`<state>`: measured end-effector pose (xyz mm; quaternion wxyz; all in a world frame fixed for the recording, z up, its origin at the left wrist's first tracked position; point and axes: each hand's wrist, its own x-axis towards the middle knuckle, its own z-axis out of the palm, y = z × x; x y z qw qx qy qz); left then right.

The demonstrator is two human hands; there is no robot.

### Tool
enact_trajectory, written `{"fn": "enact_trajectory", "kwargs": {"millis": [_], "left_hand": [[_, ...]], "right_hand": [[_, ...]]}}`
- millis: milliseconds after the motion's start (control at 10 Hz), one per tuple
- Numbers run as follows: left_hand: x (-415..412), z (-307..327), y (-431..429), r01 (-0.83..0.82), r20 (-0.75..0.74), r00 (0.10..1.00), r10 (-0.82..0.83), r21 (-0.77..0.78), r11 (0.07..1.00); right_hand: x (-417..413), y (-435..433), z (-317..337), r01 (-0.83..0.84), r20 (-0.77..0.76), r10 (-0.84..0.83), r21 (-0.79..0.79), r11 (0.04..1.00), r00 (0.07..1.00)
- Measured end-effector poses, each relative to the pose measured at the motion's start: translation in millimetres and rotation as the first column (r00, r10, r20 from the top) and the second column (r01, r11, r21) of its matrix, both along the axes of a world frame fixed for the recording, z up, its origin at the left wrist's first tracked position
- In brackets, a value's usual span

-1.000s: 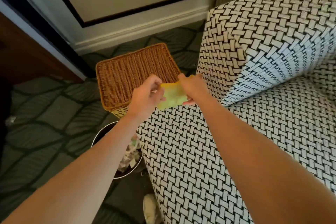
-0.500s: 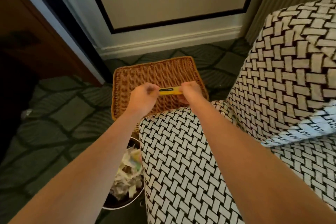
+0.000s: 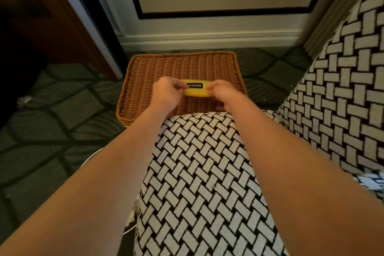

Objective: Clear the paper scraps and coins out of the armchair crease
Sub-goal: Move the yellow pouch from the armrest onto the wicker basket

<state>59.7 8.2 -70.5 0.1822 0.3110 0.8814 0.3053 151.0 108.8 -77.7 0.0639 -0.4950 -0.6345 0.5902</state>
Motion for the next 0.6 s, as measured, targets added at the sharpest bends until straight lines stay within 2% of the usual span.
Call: {"fn": "enact_trajectory", "kwargs": {"millis": [100,200,300,400,500,600], "left_hand": [[-4,-5,0,0.049,0.075,0.997,-0.036,-0.187,0.981],[-3,-7,-5,0.132,0.150,0.983,-0.105,-0.185,0.974],[0,-4,-7,0.147,0.143,0.982,-0.122,-0.179,0.973],[2,-3,-9,0.104,0.140,0.987,-0.081,-0.169,0.980],[7,12,-16,0.007,0.279,0.960,0.020,-0.094,0.996],[10,28,-28,-0.048,0.339,0.939,0.055,-0.031,0.998]], "right_hand": [[-2,-1,-3,-0.079,0.108,0.082,-0.031,0.996,0.991],[-2,-1,-6,-0.058,0.110,0.062,-0.041,0.997,0.992],[-3,-2,-6,-0.031,0.136,0.032,-0.007,0.999,0.990],[-1,-5,-4,0.056,0.091,-0.065,0.093,0.994,0.994],[10,-16,11,0.142,-0.030,-0.139,0.191,0.971,0.990],[24,-28,27,0.262,-0.166,-0.243,0.104,0.959,0.956]]}}
